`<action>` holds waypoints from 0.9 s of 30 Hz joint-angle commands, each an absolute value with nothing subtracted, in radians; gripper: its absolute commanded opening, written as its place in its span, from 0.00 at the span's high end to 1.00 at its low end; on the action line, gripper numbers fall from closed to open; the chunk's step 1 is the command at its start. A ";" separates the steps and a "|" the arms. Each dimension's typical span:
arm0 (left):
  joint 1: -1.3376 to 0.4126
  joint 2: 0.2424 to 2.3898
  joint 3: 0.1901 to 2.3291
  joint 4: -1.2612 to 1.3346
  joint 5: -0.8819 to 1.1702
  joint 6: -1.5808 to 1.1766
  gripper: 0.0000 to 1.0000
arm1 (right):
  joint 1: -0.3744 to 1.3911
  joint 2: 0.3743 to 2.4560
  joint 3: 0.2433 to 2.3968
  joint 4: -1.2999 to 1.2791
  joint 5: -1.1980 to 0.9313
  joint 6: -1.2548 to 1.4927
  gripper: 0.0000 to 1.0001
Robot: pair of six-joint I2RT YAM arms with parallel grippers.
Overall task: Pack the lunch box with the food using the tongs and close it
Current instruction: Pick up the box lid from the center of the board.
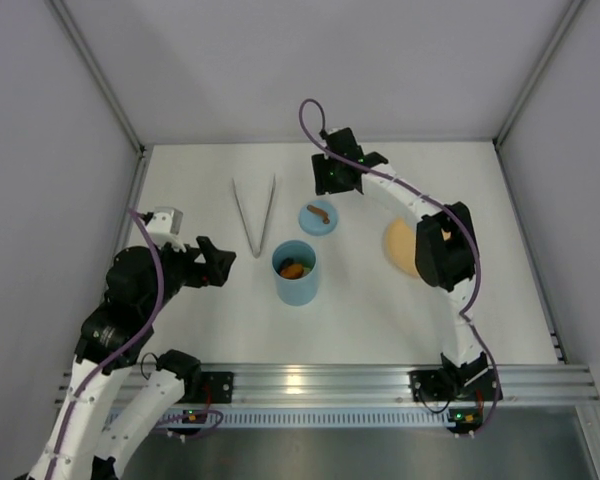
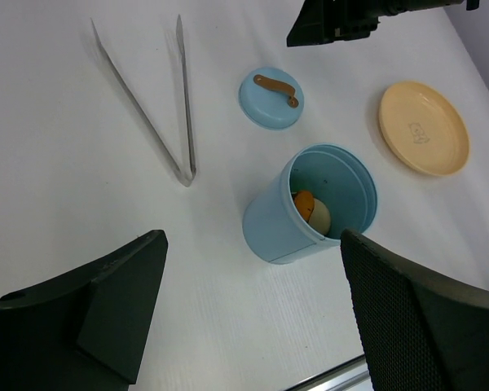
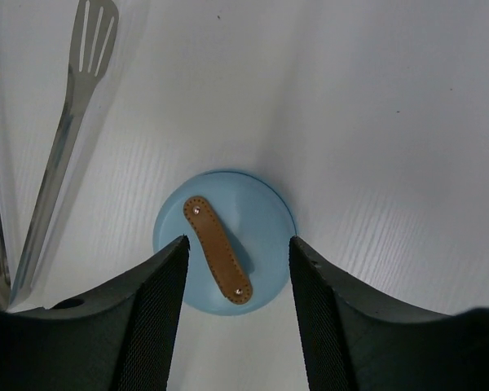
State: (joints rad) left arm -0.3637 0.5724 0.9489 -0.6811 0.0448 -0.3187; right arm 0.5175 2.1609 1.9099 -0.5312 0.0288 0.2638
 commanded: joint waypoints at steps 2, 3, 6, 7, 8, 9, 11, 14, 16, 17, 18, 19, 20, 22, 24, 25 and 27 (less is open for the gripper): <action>-0.362 0.532 0.890 -0.644 0.077 -0.337 0.08 | 0.571 2.166 1.934 -0.548 0.058 0.236 0.49; -0.361 0.513 0.878 -0.638 0.080 -0.342 0.08 | 0.577 2.163 1.910 -0.546 0.066 0.238 0.49; -0.361 0.483 0.853 -0.626 0.081 -0.347 0.08 | 0.594 2.158 1.864 -0.534 0.090 0.241 0.50; -0.362 0.482 0.856 -0.629 0.081 -0.348 0.08 | 0.595 2.158 1.856 -0.529 0.095 0.242 0.50; -0.362 0.482 0.857 -0.632 0.083 -0.348 0.08 | 0.597 2.161 1.852 -0.526 0.094 0.242 0.50; -0.362 0.479 0.856 -0.632 0.084 -0.348 0.08 | 0.597 2.170 1.853 -0.531 0.098 0.241 0.50; -0.362 0.474 0.850 -0.630 0.092 -0.350 0.08 | 0.595 2.180 1.852 -0.538 0.110 0.236 0.50; -0.362 0.466 0.848 -0.629 0.091 -0.348 0.08 | 0.595 2.190 1.839 -0.532 0.101 0.232 0.52; -0.362 0.462 0.844 -0.626 0.091 -0.347 0.08 | 0.595 2.198 1.830 -0.528 0.100 0.232 0.53; -0.362 0.463 0.842 -0.624 0.091 -0.348 0.08 | 0.595 2.203 1.829 -0.526 0.100 0.230 0.54; -0.362 0.463 0.841 -0.624 0.091 -0.348 0.08 | 0.595 2.206 1.827 -0.525 0.098 0.230 0.54; -0.362 0.463 0.841 -0.623 0.092 -0.347 0.08 | 0.595 2.209 1.827 -0.525 0.095 0.226 0.54; -0.362 0.463 0.839 -0.623 0.091 -0.347 0.08 | 0.595 2.213 1.835 -0.526 0.092 0.224 0.54; -0.362 0.463 0.836 -0.620 0.092 -0.348 0.08 | 0.595 2.227 1.844 -0.538 0.097 0.218 0.55; -0.362 0.463 0.835 -0.620 0.092 -0.348 0.08 | 0.592 2.232 1.848 -0.537 0.097 0.216 0.55; -0.362 0.463 0.833 -0.618 0.094 -0.347 0.07 | 0.591 2.233 1.848 -0.538 0.097 0.216 0.55; -0.362 0.463 0.831 -0.615 0.094 -0.348 0.07 | 0.588 2.230 1.847 -0.538 0.097 0.213 0.57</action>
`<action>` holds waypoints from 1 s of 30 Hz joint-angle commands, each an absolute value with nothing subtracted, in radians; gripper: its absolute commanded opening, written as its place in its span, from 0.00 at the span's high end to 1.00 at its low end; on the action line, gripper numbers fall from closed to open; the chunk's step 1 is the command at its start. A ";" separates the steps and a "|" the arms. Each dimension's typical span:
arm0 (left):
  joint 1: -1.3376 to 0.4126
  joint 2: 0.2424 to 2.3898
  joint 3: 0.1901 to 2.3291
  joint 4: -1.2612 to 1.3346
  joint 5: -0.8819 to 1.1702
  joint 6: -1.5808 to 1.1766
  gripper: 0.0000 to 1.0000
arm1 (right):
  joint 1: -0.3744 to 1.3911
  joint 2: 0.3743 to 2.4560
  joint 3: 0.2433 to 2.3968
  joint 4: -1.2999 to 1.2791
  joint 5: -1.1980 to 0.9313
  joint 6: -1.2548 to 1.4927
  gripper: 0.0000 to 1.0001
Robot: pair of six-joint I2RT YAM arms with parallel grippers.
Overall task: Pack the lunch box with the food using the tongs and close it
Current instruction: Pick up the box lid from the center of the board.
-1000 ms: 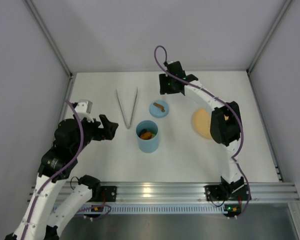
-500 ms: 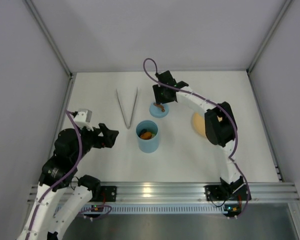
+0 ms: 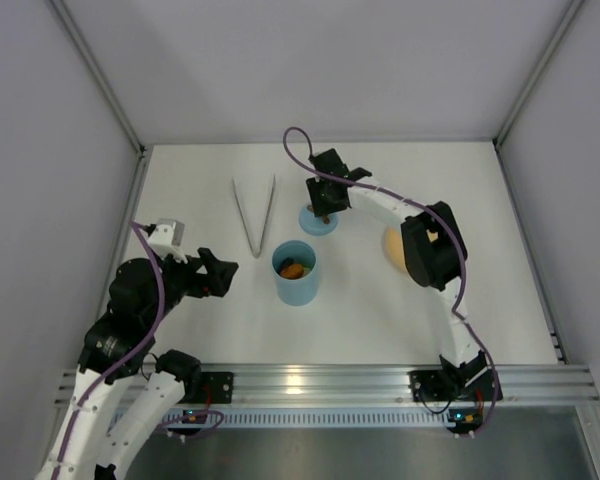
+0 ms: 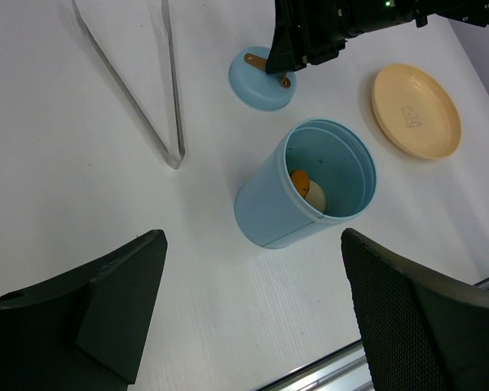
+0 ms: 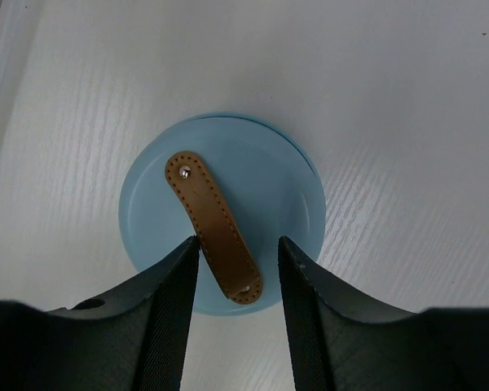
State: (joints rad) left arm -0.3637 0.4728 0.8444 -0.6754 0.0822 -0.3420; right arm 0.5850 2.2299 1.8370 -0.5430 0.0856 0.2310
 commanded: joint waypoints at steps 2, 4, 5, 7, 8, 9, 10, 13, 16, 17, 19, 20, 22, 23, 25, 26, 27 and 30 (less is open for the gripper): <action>-0.364 0.463 0.830 -0.614 0.094 -0.348 0.07 | 0.586 2.230 1.845 -0.541 0.092 0.213 0.58; -0.364 0.465 0.830 -0.612 0.092 -0.348 0.07 | 0.588 2.232 1.842 -0.545 0.084 0.209 0.60; -0.362 0.465 0.828 -0.612 0.091 -0.350 0.07 | 0.588 2.233 1.841 -0.543 0.083 0.210 0.62; -0.362 0.465 0.825 -0.612 0.089 -0.351 0.07 | 0.588 2.235 1.838 -0.541 0.064 0.209 0.64; -0.362 0.465 0.825 -0.612 0.089 -0.351 0.07 | 0.588 2.238 1.839 -0.548 0.060 0.209 0.66; -0.362 0.465 0.825 -0.611 0.086 -0.351 0.07 | 0.586 2.240 1.838 -0.551 0.058 0.210 0.67; -0.362 0.465 0.824 -0.612 0.086 -0.353 0.07 | 0.584 2.240 1.838 -0.555 0.055 0.212 0.68; -0.362 0.466 0.824 -0.609 0.084 -0.351 0.07 | 0.583 2.229 1.818 -0.557 0.043 0.218 0.71; -0.362 0.469 0.821 -0.611 0.080 -0.353 0.07 | 0.581 2.204 1.789 -0.555 0.044 0.225 0.83; -0.362 0.468 0.821 -0.611 0.080 -0.354 0.07 | 0.581 2.186 1.773 -0.554 0.046 0.233 0.91; -0.362 0.466 0.819 -0.611 0.077 -0.354 0.07 | 0.580 2.162 1.749 -0.555 0.048 0.238 1.00; -0.362 0.468 0.819 -0.611 0.077 -0.354 0.07 | 0.580 2.136 1.740 -0.554 0.051 0.241 1.00; -0.362 0.468 0.816 -0.609 0.071 -0.357 0.06 | 0.580 2.106 1.718 -0.552 0.063 0.244 1.00; -0.362 0.466 0.812 -0.607 0.069 -0.356 0.06 | 0.580 2.077 1.712 -0.555 0.070 0.244 1.00; -0.362 0.471 0.808 -0.603 0.067 -0.356 0.06 | 0.578 2.033 1.698 -0.564 0.089 0.245 1.00; -0.362 0.472 0.810 -0.604 0.067 -0.357 0.06 | 0.578 2.020 1.698 -0.572 0.103 0.248 1.00; -0.362 0.472 0.811 -0.606 0.066 -0.359 0.06 | 0.578 2.007 1.697 -0.581 0.107 0.250 1.00; -0.364 0.472 0.810 -0.609 0.054 -0.362 0.06 | 0.580 1.942 1.683 -0.601 0.126 0.262 1.00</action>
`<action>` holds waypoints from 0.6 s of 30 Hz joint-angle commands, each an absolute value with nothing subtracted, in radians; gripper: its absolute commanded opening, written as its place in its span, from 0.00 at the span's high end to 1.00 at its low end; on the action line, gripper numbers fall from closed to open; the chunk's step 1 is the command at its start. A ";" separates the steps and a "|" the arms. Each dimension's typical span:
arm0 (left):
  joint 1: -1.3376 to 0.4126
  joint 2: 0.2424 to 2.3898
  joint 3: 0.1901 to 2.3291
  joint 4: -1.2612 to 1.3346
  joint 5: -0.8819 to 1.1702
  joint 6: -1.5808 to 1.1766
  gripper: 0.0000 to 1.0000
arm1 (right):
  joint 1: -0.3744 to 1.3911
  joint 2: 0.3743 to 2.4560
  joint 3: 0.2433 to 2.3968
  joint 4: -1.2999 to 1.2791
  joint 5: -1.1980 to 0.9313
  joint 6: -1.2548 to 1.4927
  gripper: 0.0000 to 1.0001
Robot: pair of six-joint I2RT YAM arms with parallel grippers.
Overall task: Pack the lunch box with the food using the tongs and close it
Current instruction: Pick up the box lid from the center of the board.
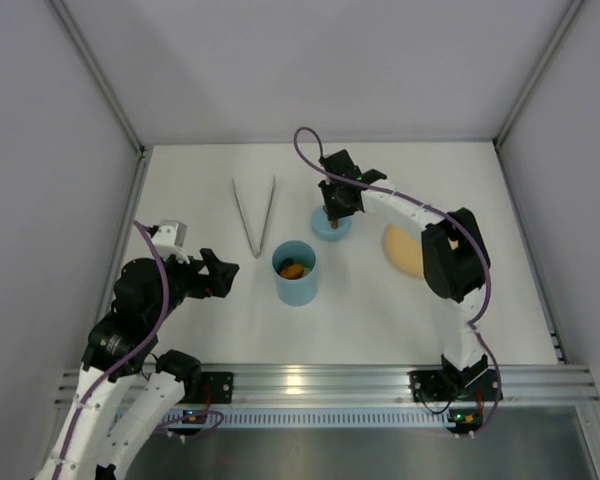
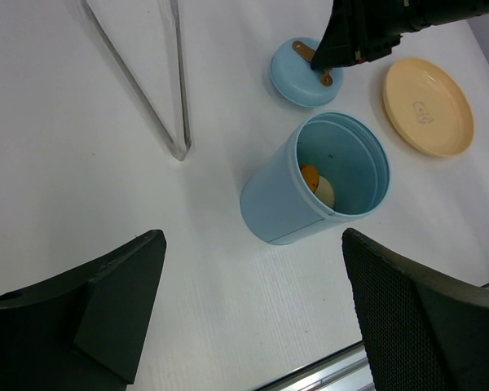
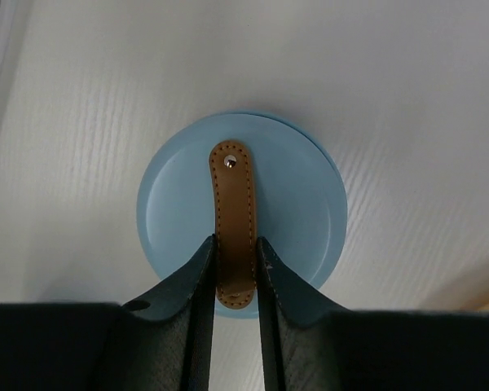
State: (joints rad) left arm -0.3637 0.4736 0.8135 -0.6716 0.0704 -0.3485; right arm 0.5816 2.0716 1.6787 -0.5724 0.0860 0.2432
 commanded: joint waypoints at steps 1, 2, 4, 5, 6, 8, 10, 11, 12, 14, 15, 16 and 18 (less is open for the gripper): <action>-0.362 0.472 0.810 -0.609 0.054 -0.361 0.06 | 0.580 1.924 1.671 -0.604 0.129 0.268 1.00; -0.362 0.472 0.810 -0.607 0.052 -0.360 0.06 | 0.580 1.889 1.664 -0.609 0.130 0.276 1.00; -0.362 0.472 0.807 -0.604 0.051 -0.362 0.06 | 0.580 1.852 1.643 -0.611 0.130 0.284 1.00; -0.362 0.474 0.805 -0.604 0.051 -0.361 0.06 | 0.581 1.815 1.635 -0.614 0.130 0.291 1.00; -0.364 0.476 0.805 -0.606 0.052 -0.360 0.06 | 0.584 1.796 1.631 -0.618 0.132 0.293 1.00; -0.362 0.474 0.805 -0.604 0.052 -0.362 0.06 | 0.591 1.741 1.618 -0.624 0.133 0.296 1.00; -0.362 0.474 0.805 -0.606 0.052 -0.362 0.06 | 0.607 1.694 1.617 -0.641 0.141 0.298 1.00; -0.362 0.476 0.805 -0.606 0.054 -0.362 0.06 | 0.615 1.680 1.618 -0.646 0.150 0.299 1.00; -0.364 0.476 0.805 -0.606 0.052 -0.362 0.06 | 0.630 1.666 1.621 -0.659 0.155 0.299 1.00; -0.362 0.474 0.805 -0.606 0.049 -0.364 0.06 | 0.647 1.634 1.632 -0.673 0.164 0.305 1.00; -0.364 0.474 0.805 -0.607 0.049 -0.365 0.06 | 0.664 1.619 1.640 -0.686 0.166 0.310 1.00; -0.362 0.472 0.805 -0.606 0.048 -0.364 0.06 | 0.675 1.611 1.646 -0.692 0.167 0.310 1.00; -0.362 0.469 0.805 -0.607 0.046 -0.364 0.06 | 0.710 1.602 1.655 -0.710 0.170 0.316 1.00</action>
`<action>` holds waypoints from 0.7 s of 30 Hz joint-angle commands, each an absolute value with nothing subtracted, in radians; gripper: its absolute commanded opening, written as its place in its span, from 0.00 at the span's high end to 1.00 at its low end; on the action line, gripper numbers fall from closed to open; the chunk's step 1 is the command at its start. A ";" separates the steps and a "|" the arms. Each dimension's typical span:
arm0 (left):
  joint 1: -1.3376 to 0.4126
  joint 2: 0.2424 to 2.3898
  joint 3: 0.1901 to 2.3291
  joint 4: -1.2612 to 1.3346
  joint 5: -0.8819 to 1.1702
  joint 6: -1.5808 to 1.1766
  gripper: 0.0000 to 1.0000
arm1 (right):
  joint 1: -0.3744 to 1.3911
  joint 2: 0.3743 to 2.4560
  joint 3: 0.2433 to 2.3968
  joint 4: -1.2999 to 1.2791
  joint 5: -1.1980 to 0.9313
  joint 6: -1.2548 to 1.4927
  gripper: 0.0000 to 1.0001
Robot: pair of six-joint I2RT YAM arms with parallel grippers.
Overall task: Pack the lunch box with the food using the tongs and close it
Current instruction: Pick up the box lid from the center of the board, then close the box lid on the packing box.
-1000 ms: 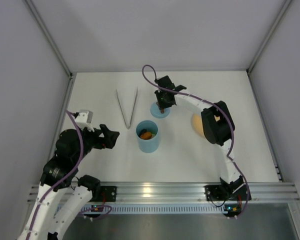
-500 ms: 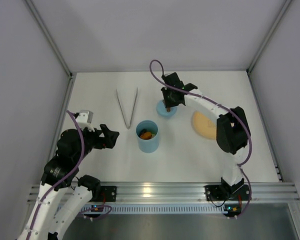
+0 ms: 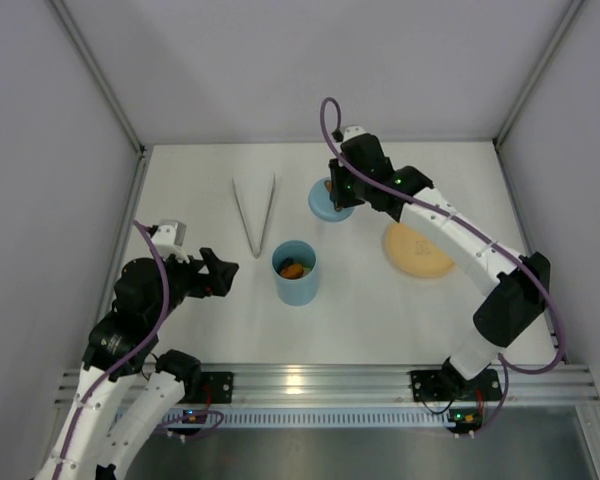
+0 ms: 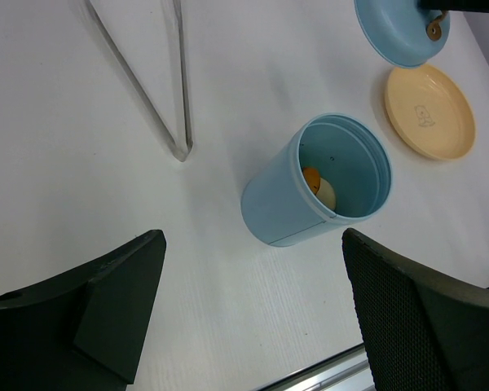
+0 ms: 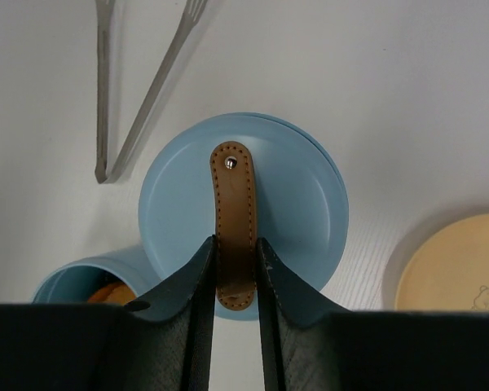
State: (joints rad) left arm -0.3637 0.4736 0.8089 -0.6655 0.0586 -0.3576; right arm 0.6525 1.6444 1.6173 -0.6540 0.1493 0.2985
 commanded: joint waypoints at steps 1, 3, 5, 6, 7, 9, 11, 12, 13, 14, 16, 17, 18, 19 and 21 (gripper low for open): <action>-0.362 0.466 0.807 -0.607 0.046 -0.365 0.06 | 0.724 1.591 1.655 -0.721 0.173 0.319 1.00; -0.364 0.466 0.804 -0.607 0.049 -0.365 0.06 | 0.770 1.582 1.655 -0.727 0.186 0.330 1.00; -0.362 0.469 0.802 -0.604 0.052 -0.364 0.06 | 0.817 1.572 1.657 -0.735 0.205 0.341 1.00; -0.362 0.471 0.802 -0.604 0.051 -0.364 0.06 | 0.833 1.569 1.658 -0.738 0.209 0.345 1.00; -0.364 0.471 0.802 -0.604 0.052 -0.364 0.06 | 0.845 1.569 1.658 -0.741 0.213 0.353 1.00; -0.364 0.471 0.804 -0.604 0.052 -0.364 0.06 | 0.876 1.572 1.661 -0.749 0.215 0.360 1.00; -0.364 0.471 0.804 -0.604 0.049 -0.364 0.06 | 0.897 1.572 1.658 -0.759 0.218 0.367 1.00; -0.364 0.469 0.804 -0.606 0.048 -0.365 0.06 | 0.905 1.568 1.654 -0.759 0.218 0.374 1.00; -0.362 0.471 0.804 -0.606 0.049 -0.365 0.06 | 0.911 1.566 1.649 -0.759 0.218 0.376 1.00; -0.362 0.469 0.804 -0.607 0.049 -0.365 0.06 | 0.928 1.563 1.648 -0.761 0.218 0.377 1.00; -0.364 0.469 0.804 -0.606 0.049 -0.365 0.06 | 0.946 1.557 1.643 -0.765 0.218 0.383 1.00; -0.364 0.469 0.804 -0.607 0.049 -0.367 0.06 | 0.950 1.557 1.640 -0.765 0.218 0.385 1.00; -0.364 0.469 0.804 -0.606 0.049 -0.365 0.06 | 0.954 1.555 1.635 -0.764 0.216 0.387 1.00; -0.362 0.469 0.804 -0.607 0.049 -0.367 0.06 | 0.956 1.555 1.632 -0.764 0.216 0.390 1.00; -0.362 0.469 0.804 -0.606 0.049 -0.365 0.06 | 0.968 1.560 1.631 -0.759 0.212 0.393 1.00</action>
